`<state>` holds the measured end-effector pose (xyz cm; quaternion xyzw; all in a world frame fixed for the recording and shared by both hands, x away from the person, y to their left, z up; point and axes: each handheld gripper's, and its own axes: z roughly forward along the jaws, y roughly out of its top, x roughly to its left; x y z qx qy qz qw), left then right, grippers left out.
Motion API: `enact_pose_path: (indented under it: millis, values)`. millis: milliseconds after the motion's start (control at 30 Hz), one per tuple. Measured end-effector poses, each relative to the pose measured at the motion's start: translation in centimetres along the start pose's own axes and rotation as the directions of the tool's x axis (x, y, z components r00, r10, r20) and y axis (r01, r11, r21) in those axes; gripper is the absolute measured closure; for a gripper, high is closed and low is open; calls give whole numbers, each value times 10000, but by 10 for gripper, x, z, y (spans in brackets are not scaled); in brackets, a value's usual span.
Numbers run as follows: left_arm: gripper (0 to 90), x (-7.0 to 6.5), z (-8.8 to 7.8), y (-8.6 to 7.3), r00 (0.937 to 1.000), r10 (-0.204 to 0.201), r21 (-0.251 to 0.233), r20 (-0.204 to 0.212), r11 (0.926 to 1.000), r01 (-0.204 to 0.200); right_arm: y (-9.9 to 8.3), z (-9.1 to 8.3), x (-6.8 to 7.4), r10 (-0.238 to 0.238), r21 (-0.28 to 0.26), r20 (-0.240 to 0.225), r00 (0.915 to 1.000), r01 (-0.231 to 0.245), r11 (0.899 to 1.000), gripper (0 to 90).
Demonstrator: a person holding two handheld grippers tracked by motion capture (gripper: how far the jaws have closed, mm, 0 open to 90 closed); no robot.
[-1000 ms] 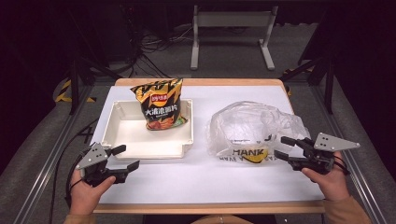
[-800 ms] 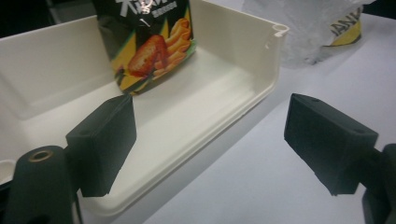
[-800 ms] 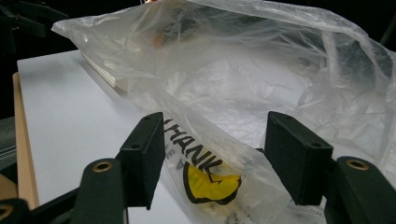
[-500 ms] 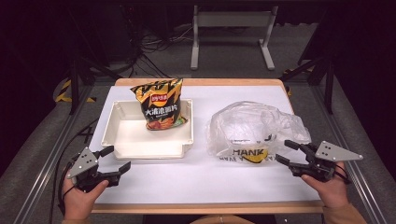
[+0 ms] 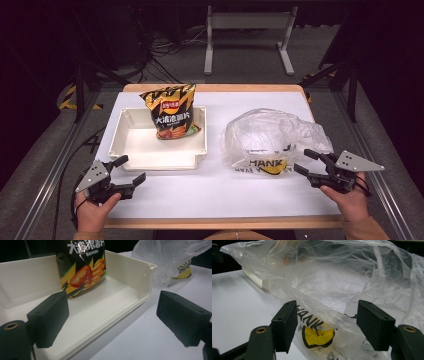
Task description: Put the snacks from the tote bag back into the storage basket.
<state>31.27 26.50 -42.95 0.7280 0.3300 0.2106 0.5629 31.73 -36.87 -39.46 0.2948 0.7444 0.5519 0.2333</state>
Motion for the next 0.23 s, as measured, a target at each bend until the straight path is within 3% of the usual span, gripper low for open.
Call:
enact_pose_path:
  millis: [233]
  values:
    - [113, 0, -1, 0, 9999, 119, 171, -125, 9998, -117, 0, 0, 0, -29, -78, -6, 10000, 28, 10000, 341]
